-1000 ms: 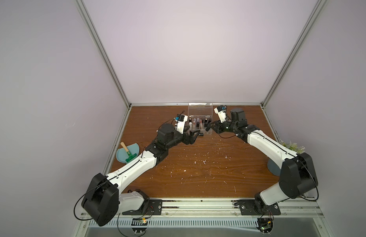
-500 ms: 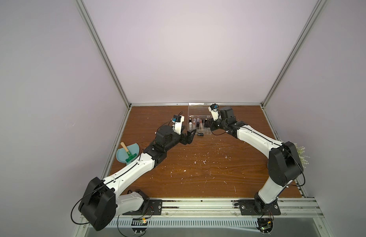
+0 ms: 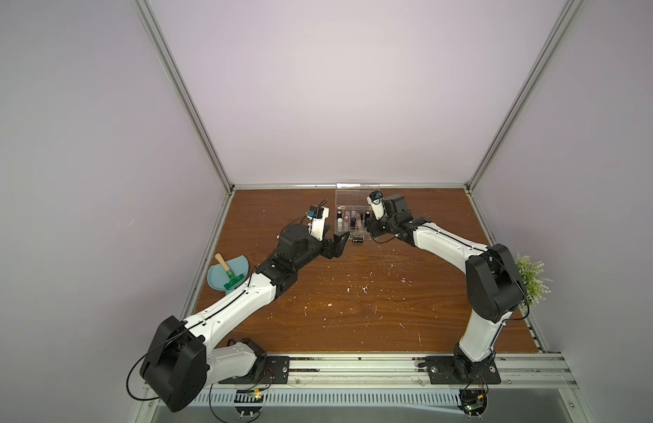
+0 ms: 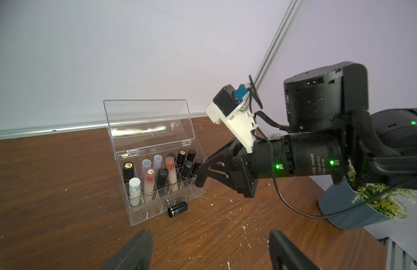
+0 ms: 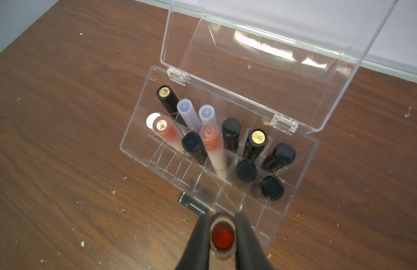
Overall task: Arrange the lipsticks in the organizer
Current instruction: Place the lipstick in the storage box.
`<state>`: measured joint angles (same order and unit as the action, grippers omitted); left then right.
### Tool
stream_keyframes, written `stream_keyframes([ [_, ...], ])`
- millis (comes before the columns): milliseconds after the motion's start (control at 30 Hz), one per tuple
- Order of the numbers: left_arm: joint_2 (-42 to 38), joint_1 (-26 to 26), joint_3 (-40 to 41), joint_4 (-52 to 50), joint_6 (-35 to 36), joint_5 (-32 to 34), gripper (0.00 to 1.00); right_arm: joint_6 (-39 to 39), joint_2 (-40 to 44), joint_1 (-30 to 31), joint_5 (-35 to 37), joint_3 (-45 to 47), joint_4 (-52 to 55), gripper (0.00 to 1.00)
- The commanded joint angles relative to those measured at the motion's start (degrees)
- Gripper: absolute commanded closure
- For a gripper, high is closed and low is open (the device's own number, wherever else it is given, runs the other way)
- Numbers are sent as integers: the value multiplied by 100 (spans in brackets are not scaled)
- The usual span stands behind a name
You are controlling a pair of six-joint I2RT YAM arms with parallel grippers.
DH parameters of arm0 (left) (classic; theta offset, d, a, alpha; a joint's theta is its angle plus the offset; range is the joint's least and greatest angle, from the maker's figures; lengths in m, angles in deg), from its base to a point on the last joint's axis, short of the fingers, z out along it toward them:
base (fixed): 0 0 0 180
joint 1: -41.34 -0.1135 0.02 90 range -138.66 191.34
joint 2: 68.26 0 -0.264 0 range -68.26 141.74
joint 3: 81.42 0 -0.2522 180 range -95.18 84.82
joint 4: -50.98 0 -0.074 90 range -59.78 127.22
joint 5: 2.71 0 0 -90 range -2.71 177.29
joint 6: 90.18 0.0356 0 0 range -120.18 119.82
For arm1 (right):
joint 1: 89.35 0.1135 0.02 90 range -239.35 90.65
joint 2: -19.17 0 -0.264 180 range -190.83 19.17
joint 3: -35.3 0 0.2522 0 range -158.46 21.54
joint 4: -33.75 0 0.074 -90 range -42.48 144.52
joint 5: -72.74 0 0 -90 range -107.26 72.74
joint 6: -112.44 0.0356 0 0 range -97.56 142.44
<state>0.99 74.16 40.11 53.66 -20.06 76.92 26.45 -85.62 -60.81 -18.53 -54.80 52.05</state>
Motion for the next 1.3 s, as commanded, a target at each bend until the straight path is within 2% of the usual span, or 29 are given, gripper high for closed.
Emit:
stream_keyframes([
  [0,14,-62,10,-36,63,34,18,-87,-36,55,84,-261,-39,88],
  [833,79,-61,-21,-98,96,18,18,-165,-446,99,480,-532,291,87],
  [967,74,-57,-31,-107,111,24,18,-139,-384,95,410,-422,234,79],
  [1167,135,-58,-86,-180,131,3,18,-121,-418,95,374,-443,222,51],
  [1267,224,-55,-146,-268,168,-26,18,-120,-426,100,366,-470,251,48],
])
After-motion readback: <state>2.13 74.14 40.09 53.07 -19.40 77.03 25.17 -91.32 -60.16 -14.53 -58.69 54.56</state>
